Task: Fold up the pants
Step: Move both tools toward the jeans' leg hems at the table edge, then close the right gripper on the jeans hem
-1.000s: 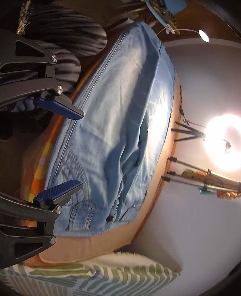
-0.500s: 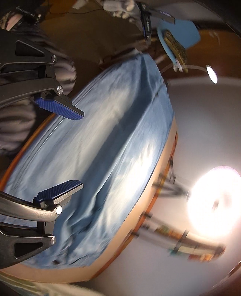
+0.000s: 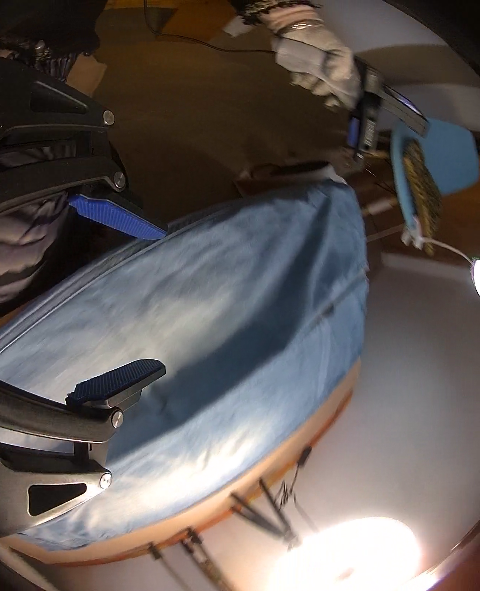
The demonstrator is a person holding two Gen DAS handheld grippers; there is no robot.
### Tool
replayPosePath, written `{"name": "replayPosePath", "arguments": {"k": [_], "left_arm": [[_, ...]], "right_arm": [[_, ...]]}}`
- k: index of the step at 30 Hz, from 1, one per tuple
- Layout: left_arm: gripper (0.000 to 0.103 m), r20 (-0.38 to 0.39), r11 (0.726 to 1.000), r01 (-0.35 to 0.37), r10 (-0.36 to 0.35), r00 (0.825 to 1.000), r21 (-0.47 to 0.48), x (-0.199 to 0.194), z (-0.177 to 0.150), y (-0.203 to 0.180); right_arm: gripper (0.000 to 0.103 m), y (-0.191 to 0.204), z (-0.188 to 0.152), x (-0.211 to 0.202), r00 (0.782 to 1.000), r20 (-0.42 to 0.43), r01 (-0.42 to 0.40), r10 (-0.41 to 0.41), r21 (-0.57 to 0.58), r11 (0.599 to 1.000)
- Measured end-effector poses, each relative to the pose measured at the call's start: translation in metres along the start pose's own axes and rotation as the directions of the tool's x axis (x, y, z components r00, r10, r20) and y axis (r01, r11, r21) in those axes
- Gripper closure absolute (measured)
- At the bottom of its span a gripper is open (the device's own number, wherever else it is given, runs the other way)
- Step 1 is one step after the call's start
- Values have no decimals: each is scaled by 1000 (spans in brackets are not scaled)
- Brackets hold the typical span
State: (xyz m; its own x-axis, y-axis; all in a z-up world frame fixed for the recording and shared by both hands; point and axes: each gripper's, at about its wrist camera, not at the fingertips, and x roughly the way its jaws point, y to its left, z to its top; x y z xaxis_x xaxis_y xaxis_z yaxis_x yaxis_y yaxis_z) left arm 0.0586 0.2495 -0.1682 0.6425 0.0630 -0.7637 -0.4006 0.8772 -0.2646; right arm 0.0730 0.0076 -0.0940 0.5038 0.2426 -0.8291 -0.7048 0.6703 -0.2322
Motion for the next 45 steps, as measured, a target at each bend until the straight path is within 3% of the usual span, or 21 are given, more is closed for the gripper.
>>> {"name": "replayPosePath", "arguments": {"k": [3, 9, 13, 14, 16, 20, 21, 26, 30, 32, 33, 34, 35, 36, 42, 45], "left_arm": [[35, -3, 1000, 10, -10, 1000, 1, 1, -1, -1], [35, -6, 1000, 29, -29, 1000, 7, 3, -1, 1], [35, -7, 999, 20, -19, 1000, 28, 3, -1, -1], [35, -8, 999, 19, -18, 1000, 31, 3, -1, -1], [35, -10, 999, 18, -18, 1000, 34, 3, -3, -2], [35, -21, 999, 32, -31, 999, 26, 4, -8, -2], [35, -30, 999, 46, -45, 999, 21, 6, -10, -2], [34, -52, 997, 80, -80, 995, 15, 10, -17, -8], [33, -51, 995, 98, -96, 994, 27, 9, -17, -18], [33, -50, 995, 98, -96, 994, 32, 9, -18, -19], [33, -52, 994, 99, -98, 994, 35, 9, -19, -20], [33, -52, 995, 97, -95, 994, 37, 10, -19, -20], [33, -53, 995, 95, -93, 994, 38, 10, -20, -20], [33, -55, 995, 94, -92, 994, 36, 11, -20, -19], [33, -62, 995, 97, -95, 994, 29, 11, -24, -16], [33, -57, 995, 91, -89, 994, 35, 9, -24, -14]], "right_arm": [[34, 17, 7, 19, 999, -43, -32, 30, -51, 998], [38, 40, 6, 51, 994, -108, -11, -6, -159, 987], [58, 48, 1, 61, 989, -120, 59, -87, -225, 973], [64, 45, 1, 59, 989, -124, 51, -79, -220, 974], [68, 41, 1, 56, 991, -123, 27, -52, -200, 980], [89, 35, 5, 42, 995, -99, -24, 9, -152, 988], [89, 31, 7, 38, 996, -86, -30, 18, -139, 990], [103, 3, 19, 26, 999, -24, 34, -35, -65, 997], [103, -34, 31, 24, 998, -9, 55, -55, 50, 997], [97, -41, 32, 23, 1000, -6, -17, 17, 67, 998], [97, -39, 31, 23, 999, -9, -43, 44, 58, 997], [87, -35, 29, 23, 998, -12, -56, 56, 35, 998], [70, -29, 29, 24, 998, -14, -61, 61, 12, 998], [65, -19, 25, 26, 997, -21, -74, 74, -23, 997], [67, 26, 2, 41, 989, -93, -128, 118, -117, 985], [53, 41, -3, 47, 994, -83, -84, 71, -174, 981]]}}
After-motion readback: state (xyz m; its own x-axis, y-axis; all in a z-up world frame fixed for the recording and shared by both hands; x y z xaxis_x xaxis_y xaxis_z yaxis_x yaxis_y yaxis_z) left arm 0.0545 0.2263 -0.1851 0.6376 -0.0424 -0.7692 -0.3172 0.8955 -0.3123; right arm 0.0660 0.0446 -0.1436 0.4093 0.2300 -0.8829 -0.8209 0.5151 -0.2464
